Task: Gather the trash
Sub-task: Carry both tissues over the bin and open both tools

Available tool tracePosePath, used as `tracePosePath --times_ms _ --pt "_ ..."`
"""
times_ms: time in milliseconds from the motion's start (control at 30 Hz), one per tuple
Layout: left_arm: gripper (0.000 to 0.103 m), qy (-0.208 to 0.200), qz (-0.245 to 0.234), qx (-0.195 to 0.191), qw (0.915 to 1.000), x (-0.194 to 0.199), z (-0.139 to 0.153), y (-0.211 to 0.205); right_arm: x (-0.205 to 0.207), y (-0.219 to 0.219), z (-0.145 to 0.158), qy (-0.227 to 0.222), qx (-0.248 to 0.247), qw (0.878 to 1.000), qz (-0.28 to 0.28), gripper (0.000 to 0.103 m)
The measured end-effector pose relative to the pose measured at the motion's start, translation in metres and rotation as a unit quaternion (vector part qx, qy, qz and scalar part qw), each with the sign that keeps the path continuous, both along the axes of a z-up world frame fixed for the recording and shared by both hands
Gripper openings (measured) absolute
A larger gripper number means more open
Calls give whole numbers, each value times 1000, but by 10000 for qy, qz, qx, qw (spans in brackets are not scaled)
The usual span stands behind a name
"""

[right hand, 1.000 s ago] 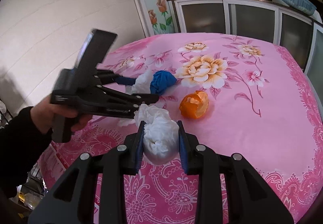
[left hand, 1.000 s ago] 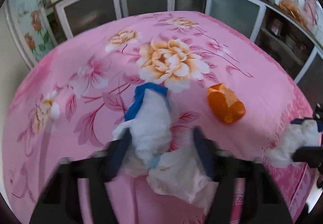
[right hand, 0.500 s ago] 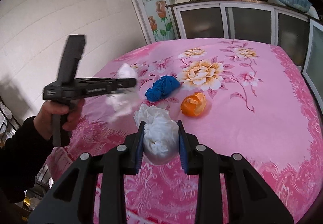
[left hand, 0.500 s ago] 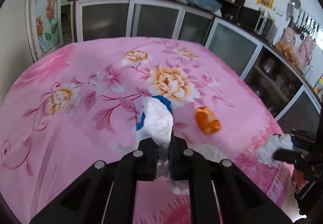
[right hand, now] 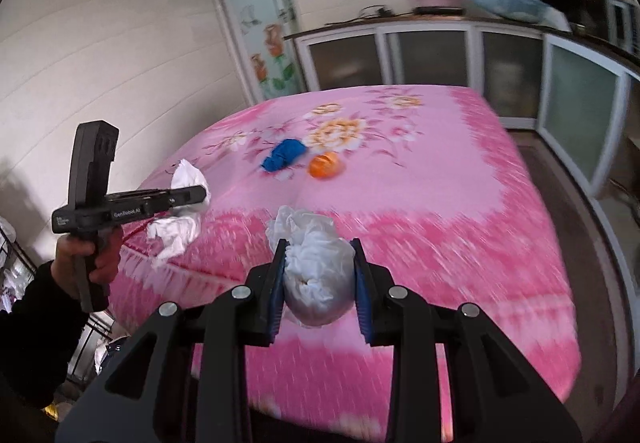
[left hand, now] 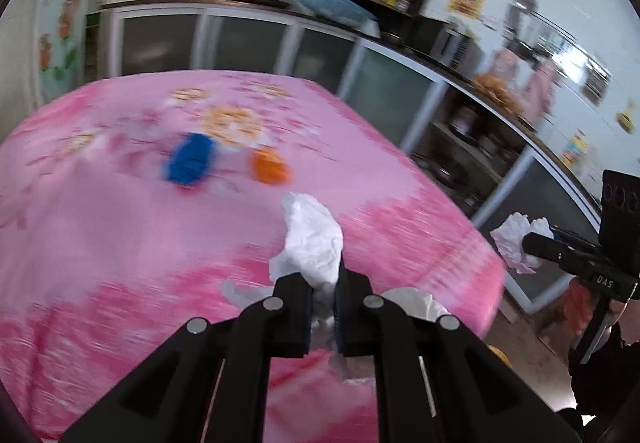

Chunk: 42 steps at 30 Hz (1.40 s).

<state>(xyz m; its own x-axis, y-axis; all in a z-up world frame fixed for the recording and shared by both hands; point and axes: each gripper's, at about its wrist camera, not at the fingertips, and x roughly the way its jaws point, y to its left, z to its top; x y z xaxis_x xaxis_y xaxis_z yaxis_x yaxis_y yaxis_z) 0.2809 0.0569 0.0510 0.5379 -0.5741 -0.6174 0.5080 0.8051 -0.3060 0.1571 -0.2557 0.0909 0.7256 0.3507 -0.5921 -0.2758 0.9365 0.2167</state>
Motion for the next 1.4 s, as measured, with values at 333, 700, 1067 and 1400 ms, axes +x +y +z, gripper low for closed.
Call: tracePosePath --times_ms 333,700,1067,1400 --pt "8 181 -2078 -59 9780 -76 -19 -176 -149 -121 -24 606 -291 9792 -1914 28" --pt "8 473 -3677 330 9282 -169 -60 -337 -279 -213 -81 1372 -199 9217 -3623 29" --pt "8 718 -4276 1046 8950 -234 -112 -418 -311 -234 -151 2171 110 8937 -3925 29" --pt "8 1037 -4499 1683 8709 -259 -162 -461 -320 -247 -196 2767 263 8706 -4060 29"
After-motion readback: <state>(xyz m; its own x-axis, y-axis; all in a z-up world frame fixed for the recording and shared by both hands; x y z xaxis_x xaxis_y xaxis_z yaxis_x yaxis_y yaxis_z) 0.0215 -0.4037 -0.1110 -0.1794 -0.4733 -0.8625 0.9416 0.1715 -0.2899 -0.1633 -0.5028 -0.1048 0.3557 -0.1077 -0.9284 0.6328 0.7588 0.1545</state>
